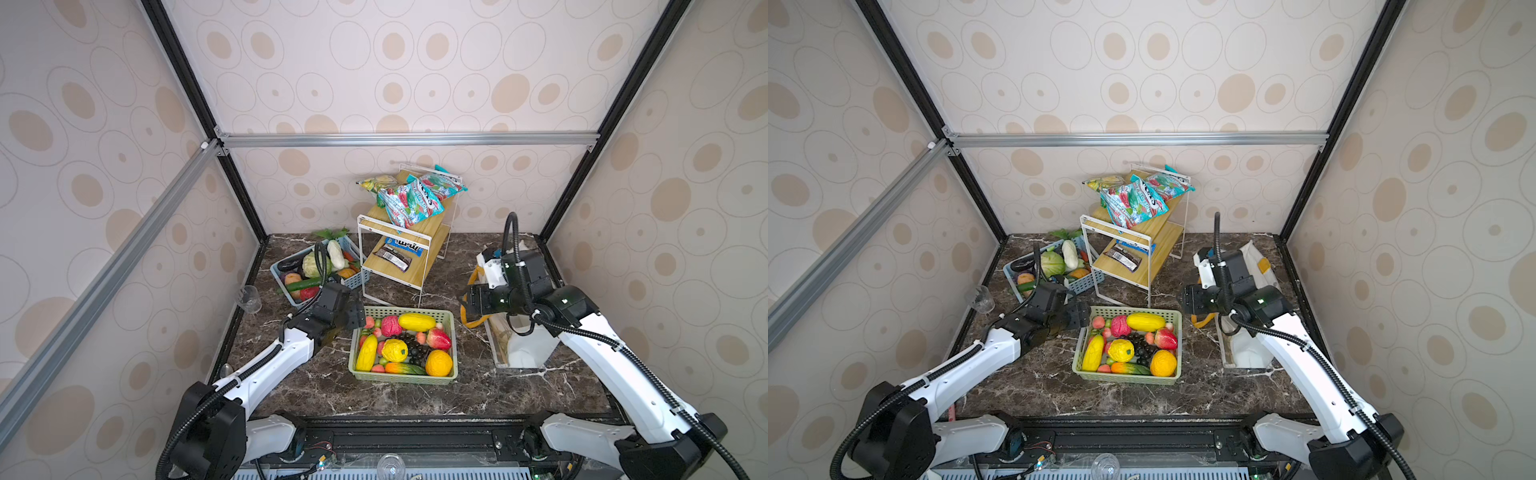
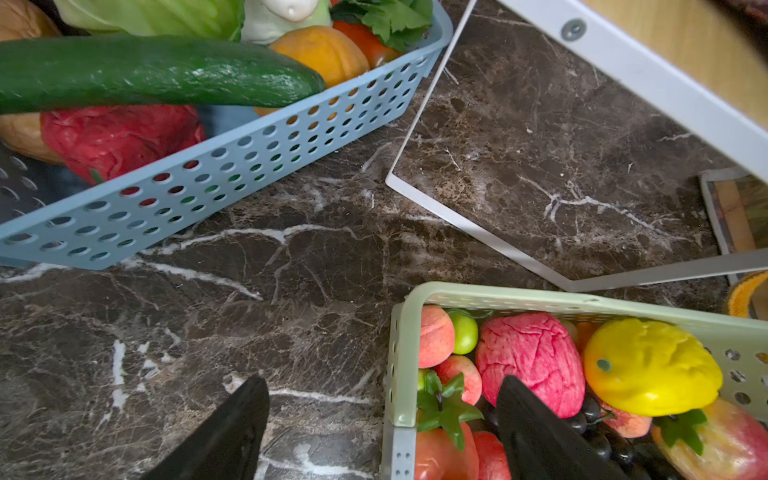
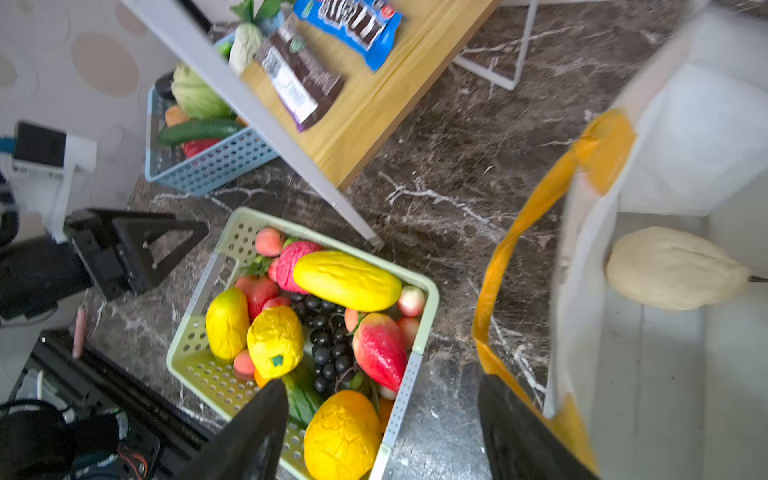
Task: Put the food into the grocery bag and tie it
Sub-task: 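Move the right gripper over the fruit basket toward the yellow mango, then grasp the yellow-orange mango in the fruit basket with the right gripper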
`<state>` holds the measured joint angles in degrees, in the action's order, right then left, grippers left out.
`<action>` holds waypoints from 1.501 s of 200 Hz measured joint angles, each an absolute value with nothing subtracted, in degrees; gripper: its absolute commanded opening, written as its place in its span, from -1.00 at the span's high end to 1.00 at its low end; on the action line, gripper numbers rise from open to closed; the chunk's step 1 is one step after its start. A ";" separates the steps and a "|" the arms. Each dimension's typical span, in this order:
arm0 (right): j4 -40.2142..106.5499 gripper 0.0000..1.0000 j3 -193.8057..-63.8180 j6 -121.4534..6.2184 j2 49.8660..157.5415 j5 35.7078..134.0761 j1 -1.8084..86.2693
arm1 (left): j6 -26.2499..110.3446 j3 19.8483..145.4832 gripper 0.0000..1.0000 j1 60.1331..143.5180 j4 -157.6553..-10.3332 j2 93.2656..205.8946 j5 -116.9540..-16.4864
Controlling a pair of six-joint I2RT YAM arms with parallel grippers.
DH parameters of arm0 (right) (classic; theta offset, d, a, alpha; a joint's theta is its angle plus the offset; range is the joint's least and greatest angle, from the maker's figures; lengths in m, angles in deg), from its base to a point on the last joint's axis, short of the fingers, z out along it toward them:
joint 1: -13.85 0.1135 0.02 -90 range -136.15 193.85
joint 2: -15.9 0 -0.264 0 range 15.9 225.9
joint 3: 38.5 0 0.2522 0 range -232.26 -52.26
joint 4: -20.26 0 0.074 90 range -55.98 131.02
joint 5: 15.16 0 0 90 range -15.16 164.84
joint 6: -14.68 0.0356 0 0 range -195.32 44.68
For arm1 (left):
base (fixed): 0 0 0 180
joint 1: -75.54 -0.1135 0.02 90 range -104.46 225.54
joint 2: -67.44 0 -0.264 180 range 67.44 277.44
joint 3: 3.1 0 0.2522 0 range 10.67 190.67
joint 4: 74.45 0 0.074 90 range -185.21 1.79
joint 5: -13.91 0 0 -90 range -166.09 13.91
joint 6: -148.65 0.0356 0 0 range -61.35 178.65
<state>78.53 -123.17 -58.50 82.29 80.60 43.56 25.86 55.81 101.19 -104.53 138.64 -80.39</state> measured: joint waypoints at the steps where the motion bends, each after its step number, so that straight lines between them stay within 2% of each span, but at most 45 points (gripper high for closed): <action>1: 78.55 -0.50 -123.06 -58.45 82.29 80.38 44.09 | 25.86 55.81 -0.72 101.19 -104.53 138.66 -80.39; 56: 79.16 -0.57 -116.73 -56.20 81.75 74.70 57.31 | 25.81 55.85 -0.71 101.67 -104.51 139.34 -80.30; 144: 78.07 -0.63 -111.17 -50.89 87.87 70.85 66.16 | 25.35 55.85 -0.71 101.80 -104.12 139.34 -80.30; 300: 75.89 -0.67 -108.64 -48.73 95.74 67.57 67.60 | 24.98 55.85 -0.71 102.06 -103.44 139.34 -80.30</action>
